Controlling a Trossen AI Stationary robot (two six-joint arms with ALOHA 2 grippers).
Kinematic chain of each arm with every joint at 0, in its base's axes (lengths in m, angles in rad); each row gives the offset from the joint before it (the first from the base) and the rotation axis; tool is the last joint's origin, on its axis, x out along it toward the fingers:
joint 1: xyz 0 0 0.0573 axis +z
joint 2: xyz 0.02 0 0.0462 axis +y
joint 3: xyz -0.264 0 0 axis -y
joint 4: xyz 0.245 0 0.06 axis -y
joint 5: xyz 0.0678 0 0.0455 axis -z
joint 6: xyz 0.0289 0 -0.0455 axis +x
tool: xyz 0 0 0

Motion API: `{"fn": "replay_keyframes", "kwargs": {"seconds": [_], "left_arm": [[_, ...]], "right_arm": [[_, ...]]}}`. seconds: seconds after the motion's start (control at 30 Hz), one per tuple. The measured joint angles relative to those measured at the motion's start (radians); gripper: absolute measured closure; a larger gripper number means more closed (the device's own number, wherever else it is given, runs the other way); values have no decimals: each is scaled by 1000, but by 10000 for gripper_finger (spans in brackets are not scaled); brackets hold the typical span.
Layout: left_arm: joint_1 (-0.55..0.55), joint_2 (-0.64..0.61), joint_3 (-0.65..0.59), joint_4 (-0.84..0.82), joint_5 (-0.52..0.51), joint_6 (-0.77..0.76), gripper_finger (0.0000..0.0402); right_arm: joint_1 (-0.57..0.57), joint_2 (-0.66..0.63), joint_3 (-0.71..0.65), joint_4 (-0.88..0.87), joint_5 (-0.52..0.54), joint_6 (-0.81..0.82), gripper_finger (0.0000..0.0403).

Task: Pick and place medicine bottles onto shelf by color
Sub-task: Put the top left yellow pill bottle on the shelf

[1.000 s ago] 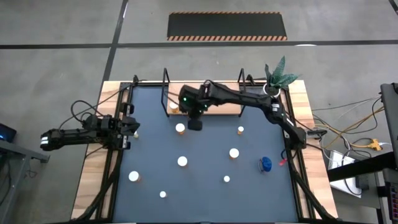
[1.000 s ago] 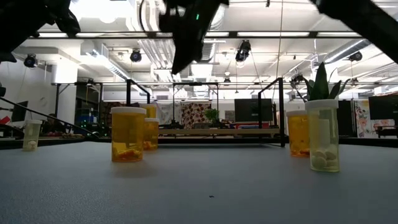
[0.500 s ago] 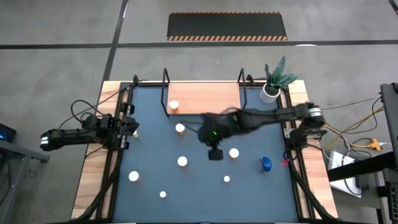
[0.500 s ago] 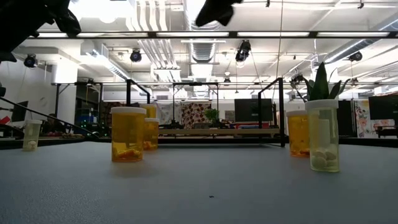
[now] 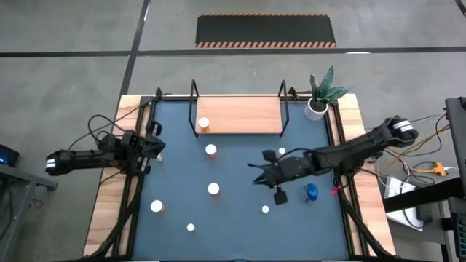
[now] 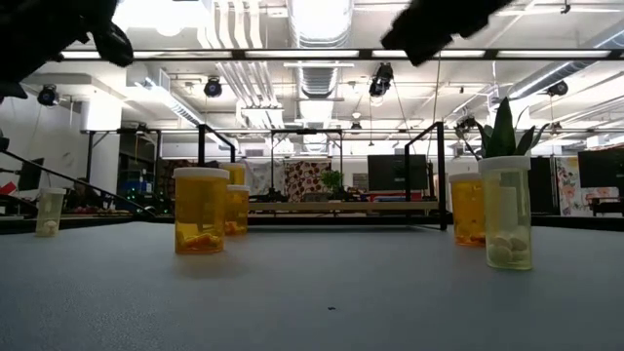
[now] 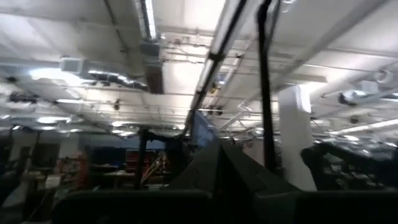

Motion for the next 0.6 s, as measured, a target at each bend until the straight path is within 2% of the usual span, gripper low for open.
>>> {"fn": "replay_keyframes", "kwargs": {"seconds": [0.13,0.2,0.43,0.5,0.6], "left_arm": [[0,47,3,47,-214,-54,402],[0,82,13,33,-261,-91,402],[-1,230,115,12,-266,-270,402],[-1,267,158,-36,-266,-314,402],[-1,301,243,-199,-266,-374,402]], "right_arm": [[0,-85,-139,111,2,-10,390],[0,-125,-189,158,2,-13,390],[0,-250,-300,192,2,-22,390],[0,-277,-318,197,0,-31,390],[0,-306,-341,193,0,-47,390]]}}
